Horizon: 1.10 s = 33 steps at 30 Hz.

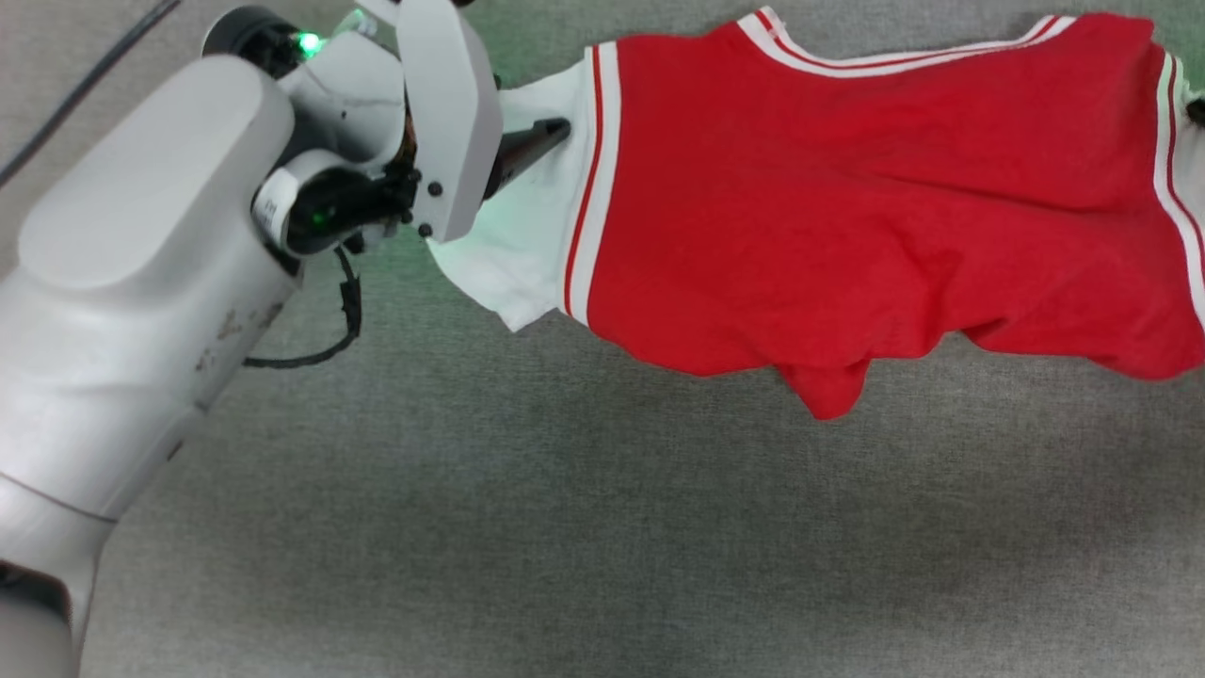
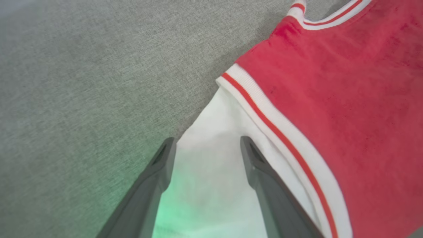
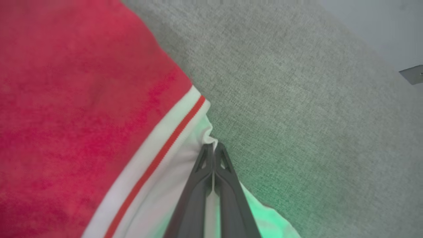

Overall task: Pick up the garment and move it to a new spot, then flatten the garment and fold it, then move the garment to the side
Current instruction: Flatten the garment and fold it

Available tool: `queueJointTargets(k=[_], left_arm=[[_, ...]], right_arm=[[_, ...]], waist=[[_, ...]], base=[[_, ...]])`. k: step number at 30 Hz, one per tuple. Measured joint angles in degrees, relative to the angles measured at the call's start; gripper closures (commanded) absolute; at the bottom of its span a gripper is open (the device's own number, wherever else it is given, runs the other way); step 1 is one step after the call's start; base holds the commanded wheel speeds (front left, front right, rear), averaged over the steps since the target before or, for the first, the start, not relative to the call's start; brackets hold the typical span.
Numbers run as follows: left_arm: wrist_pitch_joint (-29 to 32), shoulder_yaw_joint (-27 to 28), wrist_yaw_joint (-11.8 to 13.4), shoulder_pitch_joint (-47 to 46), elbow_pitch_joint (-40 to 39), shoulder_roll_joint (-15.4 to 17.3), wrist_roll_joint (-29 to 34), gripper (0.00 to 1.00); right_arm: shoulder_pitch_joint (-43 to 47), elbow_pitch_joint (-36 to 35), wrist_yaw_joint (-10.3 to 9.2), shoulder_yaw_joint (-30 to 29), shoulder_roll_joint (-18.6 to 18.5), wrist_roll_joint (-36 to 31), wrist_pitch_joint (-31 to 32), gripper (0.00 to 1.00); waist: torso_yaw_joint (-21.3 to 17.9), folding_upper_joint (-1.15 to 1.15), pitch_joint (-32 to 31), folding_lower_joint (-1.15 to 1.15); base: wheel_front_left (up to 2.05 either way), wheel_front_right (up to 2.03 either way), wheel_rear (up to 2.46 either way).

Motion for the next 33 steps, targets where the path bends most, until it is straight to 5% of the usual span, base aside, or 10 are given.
queueJointTargets(k=[9, 11, 12, 13, 23, 33], left_arm=[[-0.07, -7.45, 0.01, -4.09, 3.00, 0.22, -5.80, 0.02], [-0.11, -8.83, 0.02, -4.55, 3.01, 0.34, -6.88, 0.54], [-0.27, -9.65, 0.02, -4.81, 2.99, 0.44, -7.24, 0.91], [-0.53, -10.29, 0.01, -4.94, 3.00, 0.54, -7.71, 1.00], [-6.44, -14.80, 0.01, -5.77, 3.38, 1.12, -11.00, 1.00], [-25.02, -11.89, 0.01, -4.83, 3.41, 1.88, -15.56, 1.00]], right_arm=[[-1.13, -0.82, -0.03, -0.03, 1.15, -1.18, -0.07, 1.00], [-1.10, -0.82, -0.04, -0.02, 1.26, -1.18, -0.07, 1.00], [-1.08, -0.85, -0.07, 0.00, 1.33, -1.18, -0.04, 1.00], [-1.05, -0.91, -0.10, 0.02, 1.37, -1.18, -0.04, 1.00], [-0.88, -1.09, -0.37, 0.44, 1.41, -0.18, -2.30, 1.00], [-1.23, -3.48, -0.03, 0.96, 0.02, 7.22, -12.99, 1.00]], waist=[[-1.20, 0.00, 1.34, 0.00], [-1.18, 0.00, 1.24, 0.00], [-1.16, 0.00, 1.16, 0.00], [-1.13, 0.00, 1.10, 0.00], [-1.12, 0.00, 0.51, 0.00], [-1.46, 0.00, -2.11, 0.00]], base=[[0.00, 0.00, 0.00], [0.00, 0.00, 0.00], [0.00, 0.00, 0.00], [0.00, 0.00, 0.00], [0.00, 0.00, 0.00], [0.00, 0.00, 0.00]])
